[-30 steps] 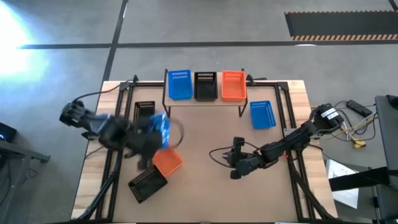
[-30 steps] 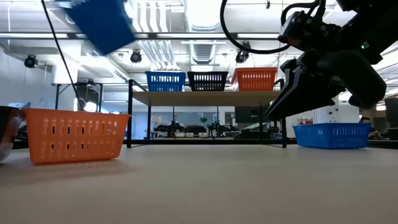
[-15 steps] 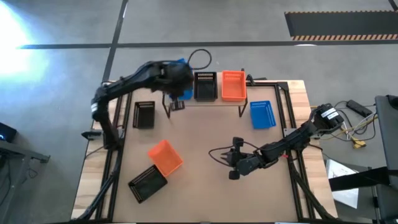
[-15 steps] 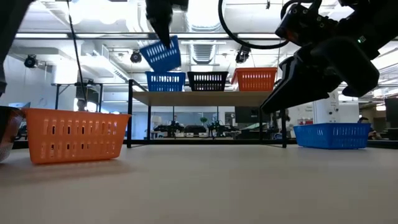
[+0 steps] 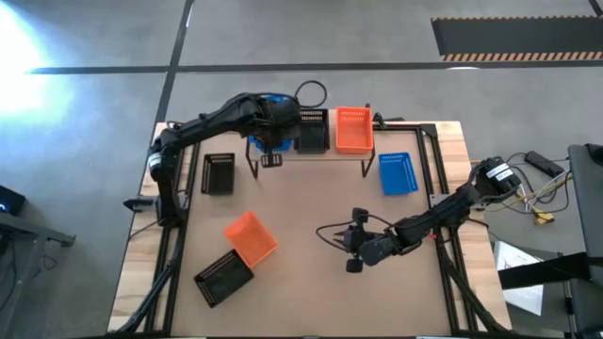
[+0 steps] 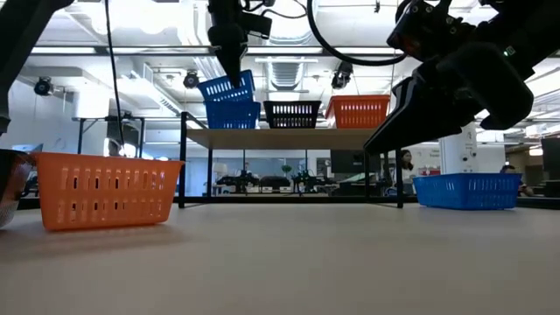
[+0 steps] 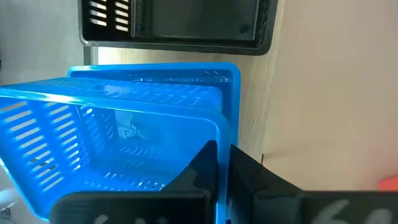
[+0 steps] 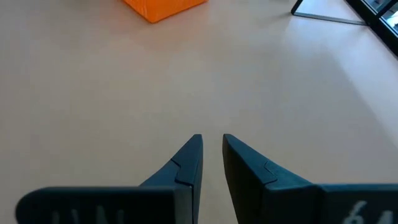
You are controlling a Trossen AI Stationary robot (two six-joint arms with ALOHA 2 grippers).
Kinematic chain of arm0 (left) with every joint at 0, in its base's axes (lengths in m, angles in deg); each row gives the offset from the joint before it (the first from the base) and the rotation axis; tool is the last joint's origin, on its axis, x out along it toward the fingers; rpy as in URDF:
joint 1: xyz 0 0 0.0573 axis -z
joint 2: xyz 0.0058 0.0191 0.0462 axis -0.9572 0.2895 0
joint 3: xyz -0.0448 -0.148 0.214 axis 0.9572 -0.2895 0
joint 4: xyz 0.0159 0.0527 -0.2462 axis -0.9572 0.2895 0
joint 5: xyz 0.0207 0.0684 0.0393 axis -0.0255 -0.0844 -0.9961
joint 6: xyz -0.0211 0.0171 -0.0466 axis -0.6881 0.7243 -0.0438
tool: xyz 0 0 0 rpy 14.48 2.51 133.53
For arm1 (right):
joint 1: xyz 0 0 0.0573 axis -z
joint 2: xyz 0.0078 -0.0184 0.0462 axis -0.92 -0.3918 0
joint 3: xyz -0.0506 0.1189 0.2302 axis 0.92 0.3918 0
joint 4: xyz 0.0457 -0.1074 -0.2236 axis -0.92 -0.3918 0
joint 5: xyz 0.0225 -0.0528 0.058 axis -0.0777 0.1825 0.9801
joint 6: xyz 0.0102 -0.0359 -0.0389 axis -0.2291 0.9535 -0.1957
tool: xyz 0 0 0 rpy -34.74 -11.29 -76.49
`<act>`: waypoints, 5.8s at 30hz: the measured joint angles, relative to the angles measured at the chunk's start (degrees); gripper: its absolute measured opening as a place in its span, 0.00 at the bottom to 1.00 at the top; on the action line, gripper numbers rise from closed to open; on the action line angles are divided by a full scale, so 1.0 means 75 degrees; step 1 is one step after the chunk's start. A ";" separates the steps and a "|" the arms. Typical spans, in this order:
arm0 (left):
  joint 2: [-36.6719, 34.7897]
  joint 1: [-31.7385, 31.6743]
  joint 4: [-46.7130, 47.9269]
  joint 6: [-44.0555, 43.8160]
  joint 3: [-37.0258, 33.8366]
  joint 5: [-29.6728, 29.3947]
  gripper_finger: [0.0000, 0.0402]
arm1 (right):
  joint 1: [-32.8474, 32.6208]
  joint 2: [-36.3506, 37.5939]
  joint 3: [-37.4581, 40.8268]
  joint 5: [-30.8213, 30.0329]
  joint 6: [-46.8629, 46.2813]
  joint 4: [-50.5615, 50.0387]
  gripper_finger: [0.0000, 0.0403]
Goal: Stack baskets on shelf by color
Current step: Stack the left blue bin on top of the blue bin on the shelf, then stack the bottom black bin on top of the black bin on the shelf
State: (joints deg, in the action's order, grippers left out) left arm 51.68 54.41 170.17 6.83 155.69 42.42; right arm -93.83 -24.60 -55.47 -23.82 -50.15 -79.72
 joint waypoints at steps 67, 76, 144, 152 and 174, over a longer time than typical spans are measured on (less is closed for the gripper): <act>-0.5542 0.6012 -0.5368 -0.6206 -0.9283 -0.0248 0.32 | 0.1839 0.0905 -0.0342 0.3085 0.0736 -0.0754 0.34; -0.3440 0.9504 -0.2900 -0.7785 -0.7270 0.1317 0.32 | 0.1689 -0.0219 -0.0852 0.3054 0.1283 -0.0784 0.36; -0.0423 0.0079 -0.4224 0.1234 -0.1618 0.1289 0.00 | -0.1279 0.0055 0.0405 -0.0393 -0.1652 0.0257 0.15; -0.0068 0.0087 -0.3806 0.1221 -0.1626 0.1236 0.00 | -0.1279 0.0055 0.0405 -0.0396 -0.1685 0.0401 0.15; -0.0044 0.0087 -0.3748 0.1172 -0.1604 0.1223 0.13 | -0.1276 0.0052 0.0405 -0.0396 -0.1661 0.0461 0.15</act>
State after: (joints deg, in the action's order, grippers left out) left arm 51.35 55.06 142.06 15.61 143.66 51.60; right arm -103.40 -24.21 -52.43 -26.79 -62.60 -76.26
